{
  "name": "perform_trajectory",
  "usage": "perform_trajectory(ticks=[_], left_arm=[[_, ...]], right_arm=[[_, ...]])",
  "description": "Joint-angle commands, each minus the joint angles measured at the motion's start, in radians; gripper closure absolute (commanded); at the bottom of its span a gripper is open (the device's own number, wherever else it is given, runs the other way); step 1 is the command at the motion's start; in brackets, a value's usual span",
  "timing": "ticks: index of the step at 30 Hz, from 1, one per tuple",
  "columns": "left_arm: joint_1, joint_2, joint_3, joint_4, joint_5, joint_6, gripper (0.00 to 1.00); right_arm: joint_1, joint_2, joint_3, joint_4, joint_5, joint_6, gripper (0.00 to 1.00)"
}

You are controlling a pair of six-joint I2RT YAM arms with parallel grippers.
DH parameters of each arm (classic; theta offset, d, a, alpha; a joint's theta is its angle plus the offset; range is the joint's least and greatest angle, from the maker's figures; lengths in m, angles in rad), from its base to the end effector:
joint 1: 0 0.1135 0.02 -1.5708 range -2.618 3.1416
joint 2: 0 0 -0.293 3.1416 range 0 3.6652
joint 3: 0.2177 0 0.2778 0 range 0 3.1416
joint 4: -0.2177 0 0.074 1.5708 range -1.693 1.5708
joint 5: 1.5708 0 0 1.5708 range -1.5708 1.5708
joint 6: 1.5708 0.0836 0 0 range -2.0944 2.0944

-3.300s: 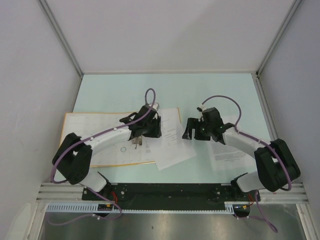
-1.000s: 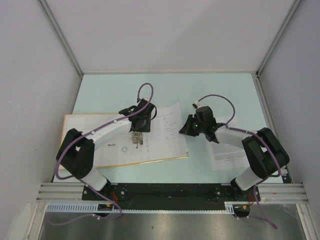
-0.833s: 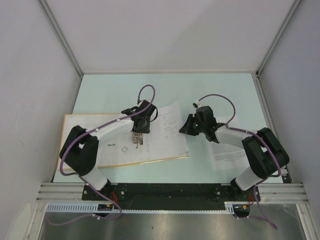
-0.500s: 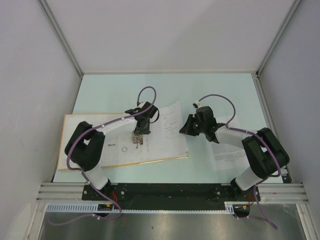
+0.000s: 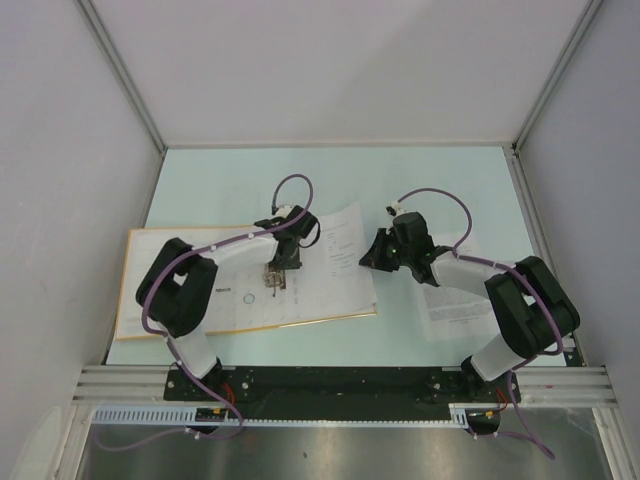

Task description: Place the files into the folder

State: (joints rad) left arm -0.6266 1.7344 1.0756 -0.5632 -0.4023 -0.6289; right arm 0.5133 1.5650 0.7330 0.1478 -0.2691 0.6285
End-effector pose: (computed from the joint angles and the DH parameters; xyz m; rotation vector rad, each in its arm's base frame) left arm 0.3193 -0.1908 0.1421 -0.0972 2.6229 0.1614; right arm 0.3071 0.1986 0.1487 -0.0157 2.3904 0.8838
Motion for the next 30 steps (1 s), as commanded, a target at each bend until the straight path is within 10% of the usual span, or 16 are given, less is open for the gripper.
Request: perform_trajectory(ticks=[1, 30], left_arm=[[0.004, 0.005, 0.024, 0.005, -0.049, -0.037, 0.62], [0.021, -0.007, 0.023, -0.006, -0.04, -0.025, 0.86]], right_arm=[[-0.004, -0.02, -0.007, 0.032, 0.007, -0.01, 1.0], [0.002, 0.087, -0.007, 0.125, -0.035, -0.001, 1.0]])
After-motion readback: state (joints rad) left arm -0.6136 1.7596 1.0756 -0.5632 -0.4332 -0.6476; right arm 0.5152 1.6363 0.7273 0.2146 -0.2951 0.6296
